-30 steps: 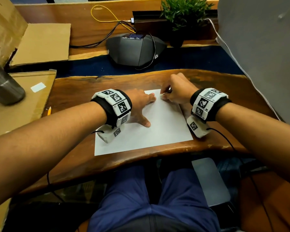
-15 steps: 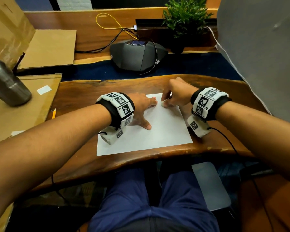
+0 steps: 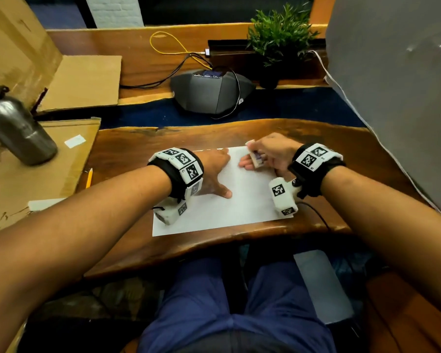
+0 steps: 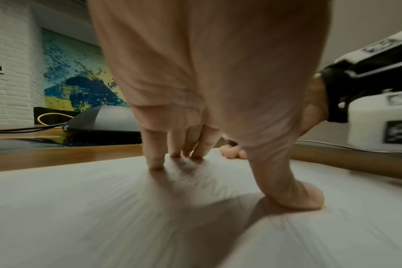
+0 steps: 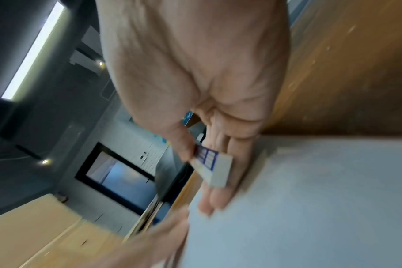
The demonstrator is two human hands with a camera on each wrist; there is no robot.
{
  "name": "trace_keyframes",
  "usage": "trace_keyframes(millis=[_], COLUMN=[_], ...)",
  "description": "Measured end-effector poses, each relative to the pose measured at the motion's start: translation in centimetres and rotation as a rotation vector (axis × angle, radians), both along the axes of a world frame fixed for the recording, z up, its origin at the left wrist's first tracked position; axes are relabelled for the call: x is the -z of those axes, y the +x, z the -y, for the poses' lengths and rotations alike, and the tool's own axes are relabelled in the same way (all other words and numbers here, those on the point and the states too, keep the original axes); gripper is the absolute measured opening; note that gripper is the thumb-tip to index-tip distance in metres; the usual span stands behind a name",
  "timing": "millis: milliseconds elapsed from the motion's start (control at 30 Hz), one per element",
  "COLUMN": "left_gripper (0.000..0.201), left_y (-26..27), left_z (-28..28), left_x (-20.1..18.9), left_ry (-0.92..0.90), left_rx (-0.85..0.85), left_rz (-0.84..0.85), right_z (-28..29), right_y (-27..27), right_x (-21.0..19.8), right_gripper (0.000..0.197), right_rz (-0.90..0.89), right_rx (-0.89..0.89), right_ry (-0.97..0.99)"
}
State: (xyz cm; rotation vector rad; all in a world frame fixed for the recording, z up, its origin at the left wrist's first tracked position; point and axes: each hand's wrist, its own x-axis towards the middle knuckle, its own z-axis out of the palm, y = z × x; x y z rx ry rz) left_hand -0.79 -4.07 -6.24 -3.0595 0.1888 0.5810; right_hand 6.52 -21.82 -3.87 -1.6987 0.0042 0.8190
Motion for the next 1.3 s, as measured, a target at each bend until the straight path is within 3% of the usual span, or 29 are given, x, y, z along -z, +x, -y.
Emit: trace_keyframes(millis=[100,167,267,367,433,500,633,800,967,1133,1300], left_gripper=[0.116,0.114,0.11,0.093,0.082,0.086,0.107,0.103,0.105,0.109,0.118], left_y=[-0.9,-1.4,-1.8,-2.6,-3.3,-3.9,-4.6,-4.6,-4.5,-4.2,-4.3], left_z=[-0.5,-0.7,-0.7,-0.2,0.1,-0.1,-0.8,0.1,0.6,0.4,0.6], left_x=[0.3,0.3,0.1,-0.5,-1.2,-1.6,-1.8,-1.5,-1.6,-1.2,-1.6], left_ry=[-0.04,-0.056,-0.063,-0.045,-0.034,-0.037,-0.092,-0.088,-0.057,-0.056,-0.031], left_rx=[-0.012,-0.01,0.005,0.066,0.118,0.146,0.138,0.098,0.069,0.059,0.058], left_rz=[-0.019,-0.027,-0.001,0.077,0.102,0.036,-0.181,-0.18,-0.177,-0.208,-0.219], right_z=[2.1,3.6,4.0,2.5,1.7,1.4,1.4,1.6,1.4,0.8,0.9], right_y=[2.5,2.5,-0.2,-2.7,-3.2,-3.5,-5.2,-7.8,-7.7,-9.8,-8.6], right_x=[-0.2,-1.1,-1.9,-1.1,-0.2,0.2,0.3,0.6,0.6,0.8,1.0], right_gripper=[0.03,0.024,0.018,0.014,0.012,0.012,0.016,0.014,0.012,0.013,0.012], right_rz=[0.236,0.382,0.592,0.746,0.875,0.958,1.024,1.024,1.066,1.037,1.039], right_rx=[0.292,0.275,-0.06,-0.46,-0.572,-0.566,-0.565,-0.69,-0.522,-0.609,-0.447], right_ry=[-0.124,-0.229,-0.356,-0.546,-0.665,-0.691,-0.664,-0.581,-0.632,-0.579,-0.654])
